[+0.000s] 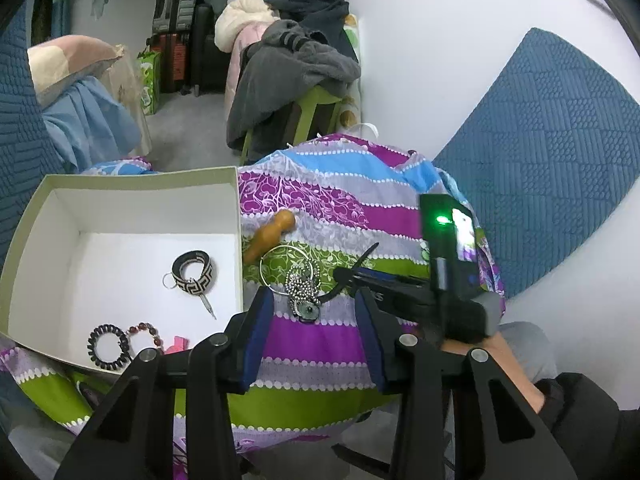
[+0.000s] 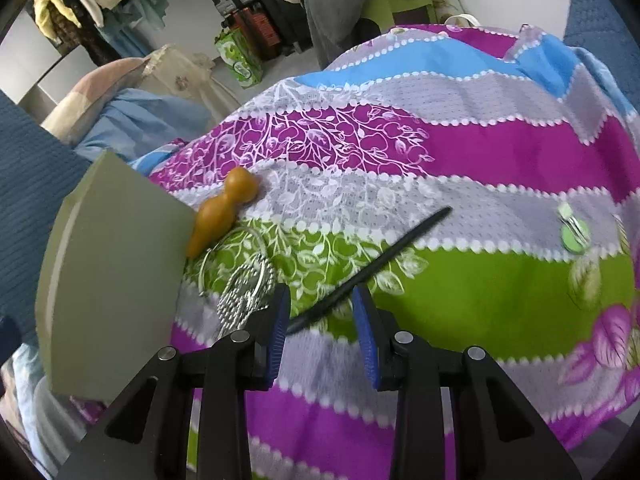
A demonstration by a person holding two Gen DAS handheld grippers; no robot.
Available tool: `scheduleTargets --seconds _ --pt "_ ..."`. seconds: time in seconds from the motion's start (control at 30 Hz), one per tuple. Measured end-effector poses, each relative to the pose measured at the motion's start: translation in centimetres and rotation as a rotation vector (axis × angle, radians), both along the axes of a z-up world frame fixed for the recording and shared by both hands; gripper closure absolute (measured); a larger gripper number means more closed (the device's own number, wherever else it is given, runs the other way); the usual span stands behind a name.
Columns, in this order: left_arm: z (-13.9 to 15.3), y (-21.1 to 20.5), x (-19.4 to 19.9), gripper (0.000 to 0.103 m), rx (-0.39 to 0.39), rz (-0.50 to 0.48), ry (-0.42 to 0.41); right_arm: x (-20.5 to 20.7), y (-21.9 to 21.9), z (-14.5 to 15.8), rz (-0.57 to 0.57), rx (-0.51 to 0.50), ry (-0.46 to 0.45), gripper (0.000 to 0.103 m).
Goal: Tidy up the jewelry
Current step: 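Grasp black hairpin with right gripper while left gripper moves toward silver necklace, then close left gripper on the silver chain necklace while right gripper holds the hairpin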
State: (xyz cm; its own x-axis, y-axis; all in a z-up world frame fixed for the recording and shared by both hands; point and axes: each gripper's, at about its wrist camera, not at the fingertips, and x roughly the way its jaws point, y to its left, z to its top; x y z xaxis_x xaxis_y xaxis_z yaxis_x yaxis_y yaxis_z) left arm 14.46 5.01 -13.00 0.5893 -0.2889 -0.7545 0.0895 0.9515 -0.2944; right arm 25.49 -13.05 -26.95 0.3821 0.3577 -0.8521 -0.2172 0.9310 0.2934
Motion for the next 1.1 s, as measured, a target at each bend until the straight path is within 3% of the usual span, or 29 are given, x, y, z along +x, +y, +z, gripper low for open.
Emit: scheduleTargets --seconds 0.17,0.23,0.37,0.47,0.8,0.97,1.03,1.1 --pt "-0.2 0.1 -0.2 0.062 0.002 0.007 0.010 0.7 1.6 -0.6 0.030 -0.096 -0.024 0.073" --pt "-0.3 0.1 -0.2 0.062 0.004 0.011 0.014 0.2 2.8 -0.7 0.078 -0.198 -0.057 0.075" --pt "-0.3 0.0 -0.4 0.062 0.002 0.012 0.017 -0.4 3.0 -0.8 0.077 -0.259 -0.067 0.092" --pt "-0.2 -0.3 -0.5 0.062 0.006 0.005 0.011 -0.4 2.3 -0.8 0.080 -0.238 -0.053 0.097" --pt "-1.8 -3.4 0.8 0.061 0.049 -0.051 0.024 -0.1 -2.7 0.2 0.014 -0.220 -0.056 0.097" --pt "-3.7 -5.5 2.9 0.061 0.079 -0.076 0.062 0.1 -5.3 -0.3 0.010 -0.133 0.008 0.096" --pt "-4.3 -6.1 3.6 0.061 0.093 -0.076 0.076 -0.2 -6.5 0.1 0.009 -0.095 0.016 0.094" --pt "-5.0 -7.1 4.4 0.061 0.134 -0.080 0.084 -0.7 -7.2 0.3 0.011 -0.084 0.019 0.079"
